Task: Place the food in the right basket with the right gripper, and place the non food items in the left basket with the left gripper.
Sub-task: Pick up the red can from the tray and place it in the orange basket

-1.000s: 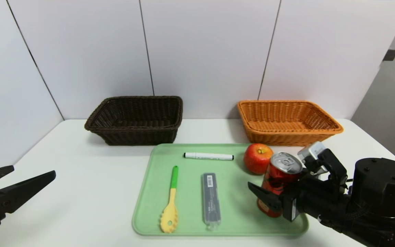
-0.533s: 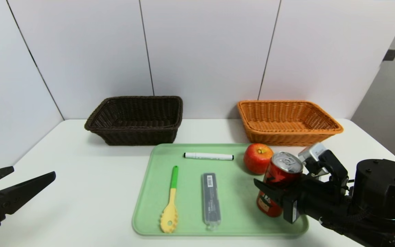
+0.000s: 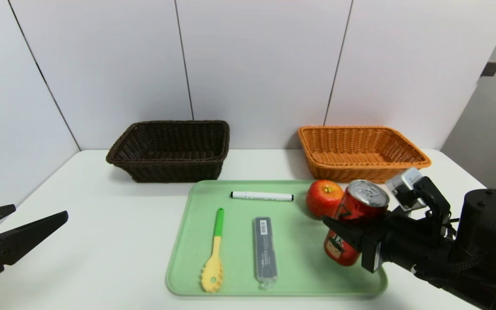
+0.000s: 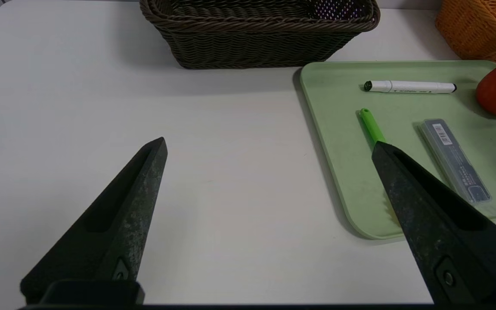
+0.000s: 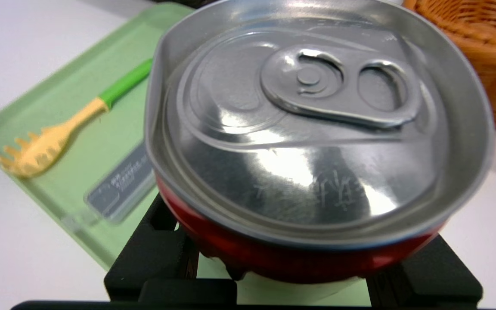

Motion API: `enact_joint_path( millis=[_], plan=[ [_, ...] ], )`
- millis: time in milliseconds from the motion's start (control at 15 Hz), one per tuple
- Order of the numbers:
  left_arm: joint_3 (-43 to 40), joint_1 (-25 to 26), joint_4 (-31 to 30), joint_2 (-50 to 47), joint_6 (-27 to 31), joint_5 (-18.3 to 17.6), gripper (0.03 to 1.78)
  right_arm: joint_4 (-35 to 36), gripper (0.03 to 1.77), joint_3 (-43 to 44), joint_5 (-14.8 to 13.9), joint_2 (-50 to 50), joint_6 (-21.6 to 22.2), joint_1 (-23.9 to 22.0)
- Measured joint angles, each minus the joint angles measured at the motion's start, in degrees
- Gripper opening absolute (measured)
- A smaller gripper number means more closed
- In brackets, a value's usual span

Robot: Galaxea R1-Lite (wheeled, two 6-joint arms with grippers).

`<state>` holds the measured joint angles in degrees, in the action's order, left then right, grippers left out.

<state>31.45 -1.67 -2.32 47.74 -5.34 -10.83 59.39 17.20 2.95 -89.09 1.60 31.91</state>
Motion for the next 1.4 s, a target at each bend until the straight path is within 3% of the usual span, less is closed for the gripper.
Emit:
enact_joint_path(
  millis=[200, 400, 600, 1067, 1400],
  plan=[
    [0.21, 0.00, -0.02, 0.00, 0.05, -0.26, 1.69, -12.20, 0.99, 11.15, 0.02, 3.86, 3.02, -0.24],
    [0.99, 0.00, -0.07, 0.11, 0.09, -0.55, 1.69, -29.79, 0.99, 27.22, 1.10, 7.28, 7.66, -0.69],
    [2.01, 0.00, -0.07, 0.61, 0.05, -0.48, 1.69, -42.47, 0.99, 40.68, 1.87, 6.86, 9.01, -3.97],
    [2.28, 0.00, -0.10, 1.76, 0.20, -0.52, 1.69, -44.29, 0.98, 64.07, 2.01, -8.12, 6.01, -16.30],
    [2.23, 0.00, -0.16, 3.25, 0.27, -0.52, 1.69, -44.13, 0.98, 75.24, 2.26, -20.53, 5.10, -20.26]
  ],
)
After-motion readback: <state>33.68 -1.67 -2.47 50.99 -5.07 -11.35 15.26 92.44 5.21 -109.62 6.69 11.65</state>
